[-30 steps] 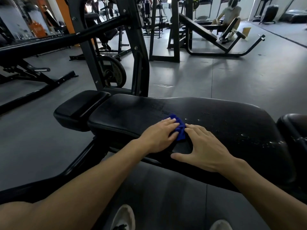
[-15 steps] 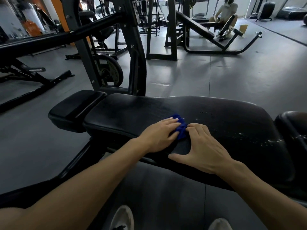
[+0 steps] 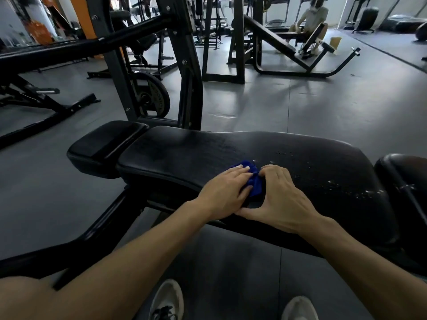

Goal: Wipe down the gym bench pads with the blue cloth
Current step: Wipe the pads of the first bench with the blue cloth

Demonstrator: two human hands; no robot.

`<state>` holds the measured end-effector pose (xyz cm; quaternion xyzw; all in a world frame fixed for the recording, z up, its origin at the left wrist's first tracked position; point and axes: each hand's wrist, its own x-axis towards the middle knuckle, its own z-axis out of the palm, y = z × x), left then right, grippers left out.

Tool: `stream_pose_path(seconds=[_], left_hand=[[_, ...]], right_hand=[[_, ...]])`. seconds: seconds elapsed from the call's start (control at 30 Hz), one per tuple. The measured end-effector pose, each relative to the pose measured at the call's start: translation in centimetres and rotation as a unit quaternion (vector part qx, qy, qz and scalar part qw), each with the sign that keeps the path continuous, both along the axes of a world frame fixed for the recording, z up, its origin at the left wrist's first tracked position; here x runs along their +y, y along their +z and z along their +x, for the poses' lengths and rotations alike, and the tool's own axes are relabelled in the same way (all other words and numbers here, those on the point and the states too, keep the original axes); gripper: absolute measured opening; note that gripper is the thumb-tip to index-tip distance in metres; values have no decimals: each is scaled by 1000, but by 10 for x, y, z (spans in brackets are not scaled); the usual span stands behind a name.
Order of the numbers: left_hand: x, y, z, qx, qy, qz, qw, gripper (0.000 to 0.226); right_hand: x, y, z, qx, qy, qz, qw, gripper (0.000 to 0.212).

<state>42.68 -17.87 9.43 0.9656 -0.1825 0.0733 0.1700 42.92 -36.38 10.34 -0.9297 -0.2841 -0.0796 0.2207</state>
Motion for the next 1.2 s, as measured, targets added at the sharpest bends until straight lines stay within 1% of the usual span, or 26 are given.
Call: stream_pose_path(seconds=[0.07, 0.1, 0.13, 0.17, 0.2, 0.23, 0.27, 0.3, 0.33, 0.37, 0.4, 0.47, 0.5, 0.57, 0.6, 0.63, 0.67, 0.7, 0.77, 0.8, 0.87, 0.97, 1.0, 1.03, 1.1, 1.2], left_hand=[[7, 7, -6, 38, -15, -30, 999, 54], [12, 11, -7, 79, -23, -64, 995, 58], [18, 16, -9, 119, -39, -116, 985, 59], [26, 19, -10, 141, -53, -176, 973, 58], [33, 22, -10, 138, -54, -227, 962, 55], [42, 23, -7, 112, -36, -256, 959, 50], [51, 24, -3, 71, -2, -250, 966, 47], [61, 25, 5, 33, 36, -211, 976, 44], [71, 25, 13, 11, 69, -159, 985, 43], [82, 23, 23, 4, 92, -108, 990, 44], [92, 20, 34, 13, 109, -62, 992, 47], [107, 9, 49, 47, 137, 21, 989, 58], [112, 3, 53, 59, 147, 54, 986, 62], [115, -3, 55, 71, 157, 87, 981, 66], [115, -4, 54, 73, 156, 92, 981, 66], [116, -3, 53, 74, 155, 94, 981, 67], [116, -2, 52, 74, 156, 96, 980, 67], [117, -2, 52, 74, 158, 99, 980, 67], [116, -1, 53, 77, 157, 100, 979, 67], [116, -1, 54, 79, 156, 97, 980, 66], [114, -2, 54, 76, 157, 92, 980, 66], [115, -4, 54, 71, 160, 89, 980, 66], [115, -5, 54, 70, 162, 89, 980, 66], [116, -5, 53, 70, 162, 88, 980, 66], [116, -4, 52, 74, 157, 85, 981, 66], [116, -3, 52, 74, 156, 81, 982, 66]], right_hand=[[-3, 3, -1, -1, 27, 22, 999, 105], [-3, 5, -2, -8, 39, 23, 999, 109], [-2, 5, -4, -24, 52, 15, 998, 107], [1, 5, -7, -41, 61, 4, 997, 100], [8, 4, -11, -48, 65, -7, 997, 92], [17, 3, -16, -45, 60, -15, 997, 84], [28, 0, -20, -37, 43, -20, 998, 76], [41, -2, -24, -30, 15, -19, 999, 67], [53, -3, -27, -34, -20, 0, 999, 53], [64, -3, -31, -43, -57, 25, 997, 35], [72, -2, -34, -50, -82, 41, 995, 22], [80, -2, -41, -70, -102, 44, 991, 29], [79, -3, -42, -63, -100, 42, 992, 31], [78, 2, -34, -20, -91, 39, 995, 25], [76, 3, -21, 5, -98, 32, 995, 21], [75, 5, -5, 26, -114, 12, 993, 27], [77, 8, 12, 52, -132, -22, 990, 41], [80, 11, 26, 71, -146, -60, 985, 50], [91, 10, 37, 67, -173, -122, 975, 51], [97, 7, 33, 61, -187, -136, 971, 50], [108, -1, 5, 47, -189, -130, 972, 48], [117, -15, -44, 1, -142, -76, 987, 47], [116, -18, -45, -10, -133, -62, 989, 46], [114, -18, -33, -14, -124, -60, 990, 46], [112, -12, 6, 13, -122, -76, 990, 47], [118, -6, 54, 48, -154, -100, 982, 50]])
